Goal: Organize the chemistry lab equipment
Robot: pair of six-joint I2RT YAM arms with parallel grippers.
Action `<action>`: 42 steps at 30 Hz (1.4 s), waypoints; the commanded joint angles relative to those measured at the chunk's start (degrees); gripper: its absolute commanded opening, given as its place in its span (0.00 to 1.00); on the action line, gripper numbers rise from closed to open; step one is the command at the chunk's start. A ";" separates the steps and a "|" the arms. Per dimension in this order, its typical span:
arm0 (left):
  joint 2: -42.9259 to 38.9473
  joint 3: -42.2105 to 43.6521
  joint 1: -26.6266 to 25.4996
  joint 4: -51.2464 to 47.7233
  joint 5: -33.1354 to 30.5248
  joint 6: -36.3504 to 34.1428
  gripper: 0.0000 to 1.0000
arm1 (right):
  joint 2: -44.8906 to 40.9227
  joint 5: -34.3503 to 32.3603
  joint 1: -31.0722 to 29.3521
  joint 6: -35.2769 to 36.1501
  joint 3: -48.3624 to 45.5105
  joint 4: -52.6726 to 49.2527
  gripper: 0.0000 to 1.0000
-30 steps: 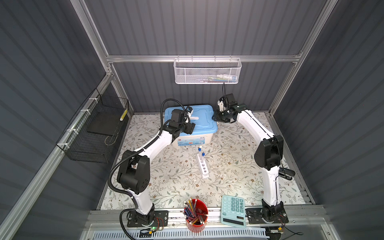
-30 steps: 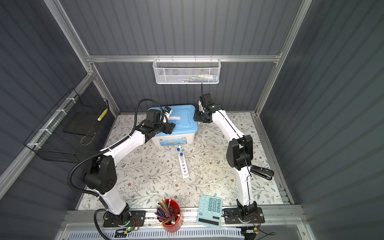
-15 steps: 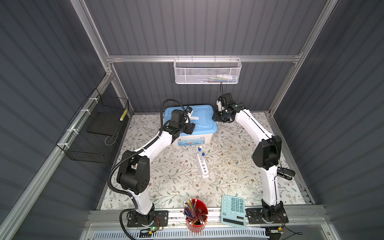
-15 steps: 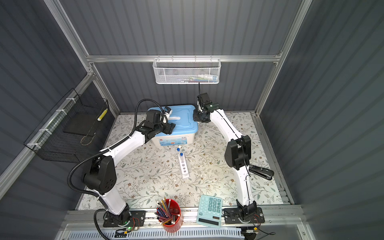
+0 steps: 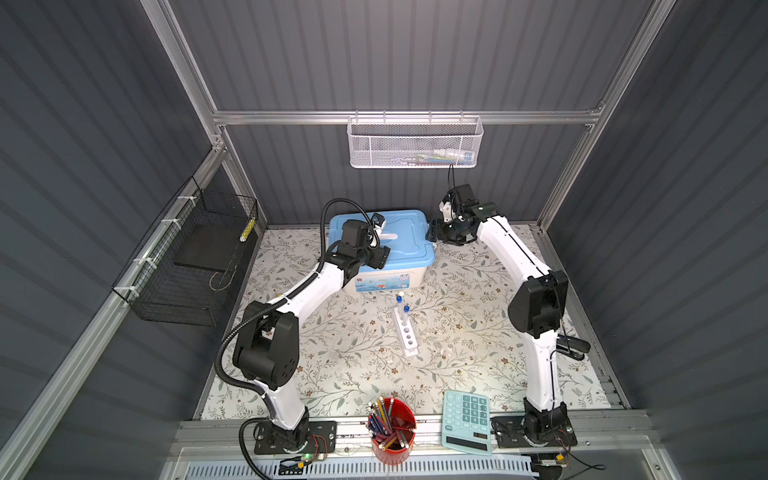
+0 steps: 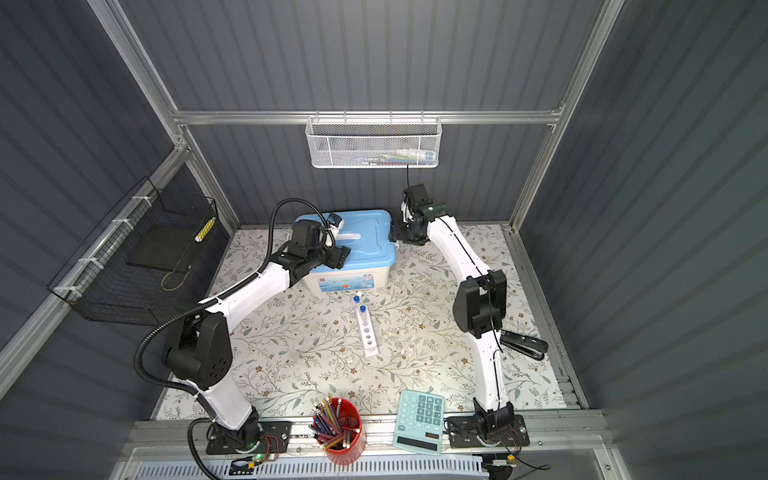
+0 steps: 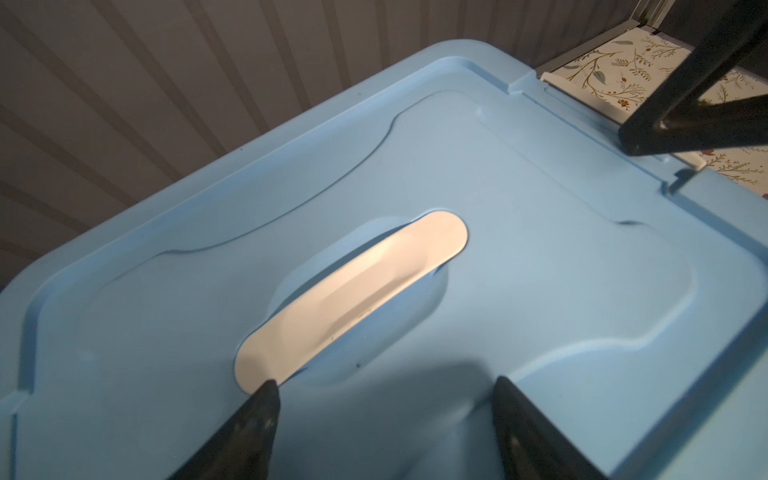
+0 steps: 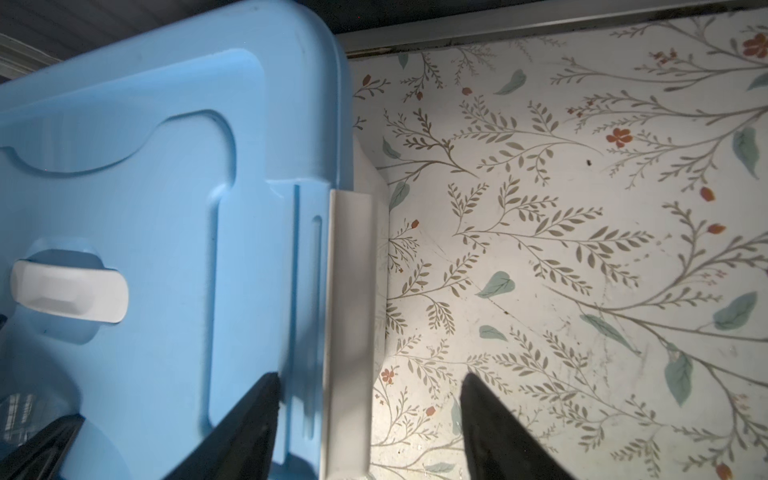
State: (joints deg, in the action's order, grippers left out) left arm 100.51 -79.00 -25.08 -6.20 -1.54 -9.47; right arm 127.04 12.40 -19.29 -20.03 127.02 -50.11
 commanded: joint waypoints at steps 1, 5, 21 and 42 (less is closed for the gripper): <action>0.10 0.65 -0.14 -3.03 0.05 -0.67 0.80 | -2.27 5.54 0.84 -0.09 -3.99 2.68 0.73; 0.81 -0.51 -0.14 -3.54 0.78 -0.63 0.80 | -1.48 4.49 0.83 0.55 -3.04 2.31 0.73; 1.29 -1.34 -0.14 -4.43 1.10 -1.33 0.79 | 3.21 -1.04 -0.72 4.77 7.58 -4.75 0.68; 1.79 -1.40 -0.10 -4.55 0.14 -2.04 0.78 | 8.03 -4.14 -1.98 5.55 11.74 -7.27 0.54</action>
State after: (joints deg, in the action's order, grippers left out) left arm 100.53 -79.46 -25.10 -7.22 -0.93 -10.00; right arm 133.16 10.41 -20.88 -14.96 138.02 -54.50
